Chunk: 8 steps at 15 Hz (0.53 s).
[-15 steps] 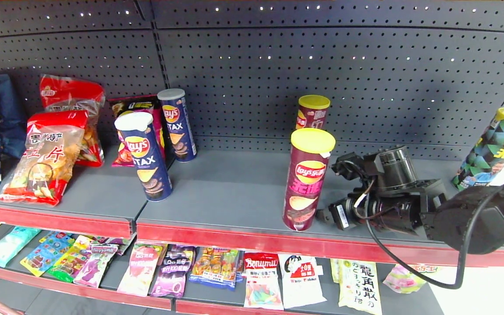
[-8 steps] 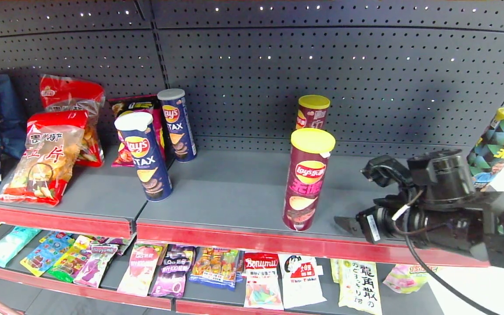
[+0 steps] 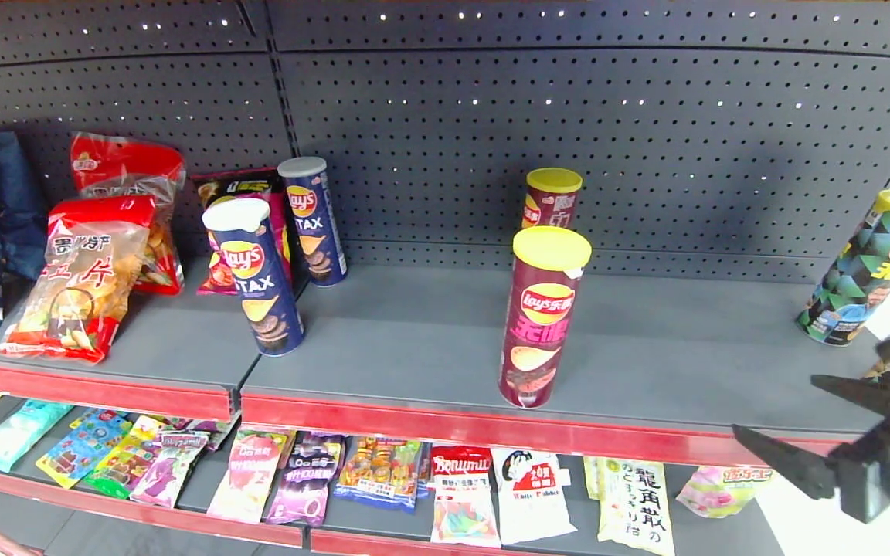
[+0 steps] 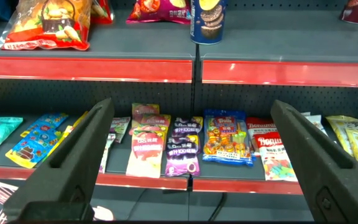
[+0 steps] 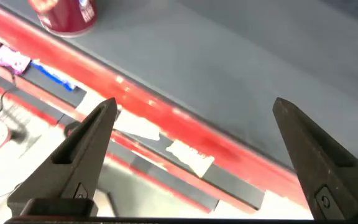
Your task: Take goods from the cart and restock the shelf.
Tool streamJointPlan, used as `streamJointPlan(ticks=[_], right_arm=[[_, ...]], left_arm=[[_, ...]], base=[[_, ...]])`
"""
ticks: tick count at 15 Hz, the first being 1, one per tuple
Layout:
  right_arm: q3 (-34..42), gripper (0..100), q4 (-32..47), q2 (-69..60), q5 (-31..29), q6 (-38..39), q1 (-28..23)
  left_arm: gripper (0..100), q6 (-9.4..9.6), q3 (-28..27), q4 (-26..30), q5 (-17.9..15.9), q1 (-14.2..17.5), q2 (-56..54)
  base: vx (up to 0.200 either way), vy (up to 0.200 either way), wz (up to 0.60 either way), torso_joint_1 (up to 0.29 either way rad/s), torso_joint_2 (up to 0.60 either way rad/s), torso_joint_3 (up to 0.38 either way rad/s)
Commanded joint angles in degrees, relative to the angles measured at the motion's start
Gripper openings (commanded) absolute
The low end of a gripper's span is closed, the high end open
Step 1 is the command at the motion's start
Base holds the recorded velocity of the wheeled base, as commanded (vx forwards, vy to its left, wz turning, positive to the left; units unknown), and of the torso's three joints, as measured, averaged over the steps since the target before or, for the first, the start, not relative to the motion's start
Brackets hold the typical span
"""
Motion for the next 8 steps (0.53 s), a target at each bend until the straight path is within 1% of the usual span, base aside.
streamJointPlan(ticks=[1, 2, 5, 6, 8], right_arm=[[10.40, 100, 0.03, -18.69, 5.86, -2.25, -10.38], [12.60, 100, 0.12, -23.61, 5.86, -2.17, -11.34], [17.79, 100, 0.74, -38.47, 5.42, -0.50, -11.69], [18.84, 100, 2.93, -43.74, 4.81, -0.23, -11.96], [19.19, 100, 11.55, -55.60, 4.19, -0.06, -11.78]], left_arm=[[100, -0.03, 0.01, 0.00, 0.01, -0.02, 0.09], [100, 0.06, 0.01, 0.00, 0.01, -0.02, 0.09], [100, -0.03, 0.01, 0.00, 0.01, -0.02, 0.09], [100, 0.06, 0.01, 0.00, 0.01, 0.06, 0.09], [100, -0.03, 0.01, 0.00, 0.01, -0.02, 0.09]], base=[[0.000, 0.000, 0.00, 0.000, 0.00, 0.000], [0.000, 0.000, 0.00, 0.000, 0.00, 0.000], [0.000, 0.000, 0.00, 0.000, 0.00, 0.000], [0.000, 0.000, 0.00, 0.000, 0.00, 0.000], [0.000, 0.000, 0.00, 0.000, 0.00, 0.000]])
